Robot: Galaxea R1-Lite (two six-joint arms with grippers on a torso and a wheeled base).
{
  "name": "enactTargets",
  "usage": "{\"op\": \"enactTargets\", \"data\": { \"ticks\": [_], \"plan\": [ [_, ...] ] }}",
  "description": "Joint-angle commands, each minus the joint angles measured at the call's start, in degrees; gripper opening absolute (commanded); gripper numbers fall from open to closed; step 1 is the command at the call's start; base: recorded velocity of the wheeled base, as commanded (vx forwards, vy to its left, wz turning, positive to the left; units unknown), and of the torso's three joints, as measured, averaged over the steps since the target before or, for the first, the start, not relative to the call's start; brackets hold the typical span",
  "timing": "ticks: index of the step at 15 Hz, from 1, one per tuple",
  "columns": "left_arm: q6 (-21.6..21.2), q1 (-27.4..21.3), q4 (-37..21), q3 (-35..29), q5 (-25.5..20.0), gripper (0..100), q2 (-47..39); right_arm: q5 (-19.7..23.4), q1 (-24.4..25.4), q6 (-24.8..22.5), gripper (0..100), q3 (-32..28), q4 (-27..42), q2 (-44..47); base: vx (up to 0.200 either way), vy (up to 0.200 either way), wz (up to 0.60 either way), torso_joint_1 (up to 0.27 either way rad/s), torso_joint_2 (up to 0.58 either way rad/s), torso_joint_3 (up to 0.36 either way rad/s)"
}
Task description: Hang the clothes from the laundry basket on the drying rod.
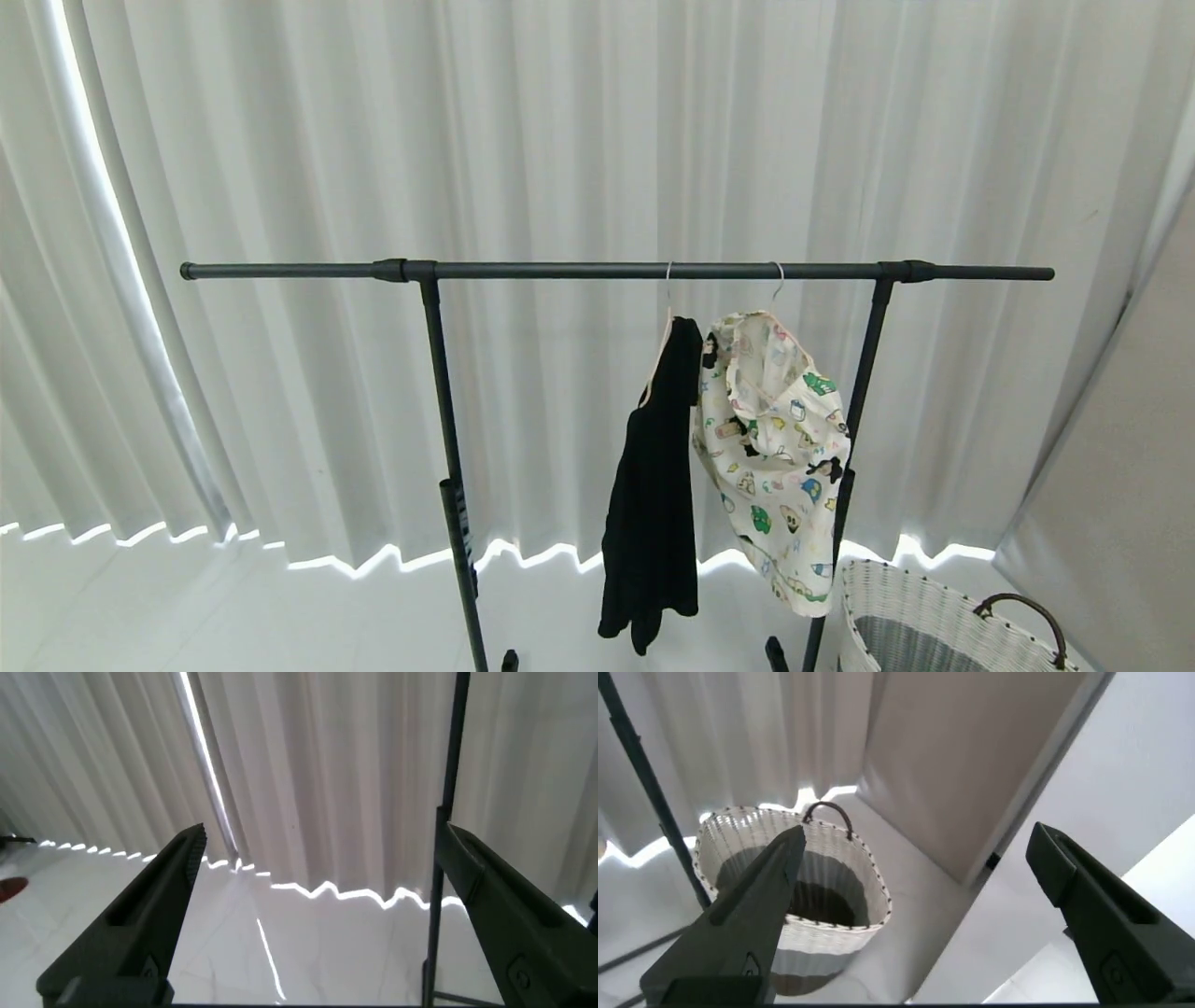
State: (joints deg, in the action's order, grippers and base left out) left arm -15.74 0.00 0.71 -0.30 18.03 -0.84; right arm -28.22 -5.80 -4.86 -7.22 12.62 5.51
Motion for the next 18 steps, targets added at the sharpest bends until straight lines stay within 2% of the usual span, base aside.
{"op": "enactTargets", "data": {
  "ticks": [1,3,4,5,6,8,9,11,12,14,16,18],
  "plan": [
    [1.50,-0.09,-0.09,0.13,-2.74,100,0.84,1.59,0.00,0.12,100,0.63,-0.49,0.03,0.000,0.000,0.00,0.000,0.00,0.000],
    [11.96,-0.18,-0.09,0.30,-9.68,100,0.75,10.12,0.00,0.21,100,1.24,-2.16,0.03,0.000,0.000,0.00,0.000,0.00,0.000],
    [14.86,-0.18,-0.27,0.30,-11.61,100,0.75,15.65,0.00,0.38,100,1.42,-2.42,-0.06,0.000,0.000,0.00,0.000,0.00,0.000],
    [14.86,-0.18,-0.27,0.30,-12.67,100,0.75,20.93,0.18,0.12,100,1.77,-2.69,0.03,0.000,0.000,0.00,0.000,0.00,0.000],
    [15.03,-0.18,-0.27,0.30,-13.02,100,0.75,24.09,0.18,-0.23,100,2.12,-3.74,0.03,0.000,0.000,0.00,0.000,0.00,0.000],
    [15.30,-0.18,-0.27,0.30,-13.28,100,0.84,30.15,0.00,-10.25,100,7.22,-15.78,-0.06,0.000,0.000,0.00,0.000,0.00,0.000],
    [15.83,-0.18,-0.27,0.30,-13.28,100,0.84,30.95,0.00,-9.64,100,7.22,-18.07,-0.06,0.000,0.000,0.00,0.000,0.00,0.000],
    [16.79,-0.18,-0.27,0.30,-13.28,100,0.84,30.95,0.18,-4.98,100,7.22,-18.24,-0.06,0.000,0.000,0.00,0.000,0.00,0.000],
    [16.79,-0.18,-0.27,0.30,-13.28,100,0.84,31.03,0.18,-1.02,100,7.22,-18.15,-0.06,0.000,0.000,0.00,0.000,0.00,0.000],
    [16.97,-0.18,-0.27,0.30,-13.28,100,0.84,30.24,0.00,2.14,100,7.22,-18.77,-0.06,0.000,0.000,0.00,0.000,0.00,0.000],
    [16.97,-0.18,-0.27,0.30,-13.28,100,0.84,28.13,0.18,-2.78,100,7.22,-18.07,-0.06,0.000,0.000,0.00,0.000,0.00,0.000],
    [16.97,-0.18,-0.27,0.30,-13.28,100,0.84,33.85,0.00,-3.93,100,7.22,-17.89,-0.06,0.000,0.000,0.00,0.000,0.00,0.000]
  ]
}}
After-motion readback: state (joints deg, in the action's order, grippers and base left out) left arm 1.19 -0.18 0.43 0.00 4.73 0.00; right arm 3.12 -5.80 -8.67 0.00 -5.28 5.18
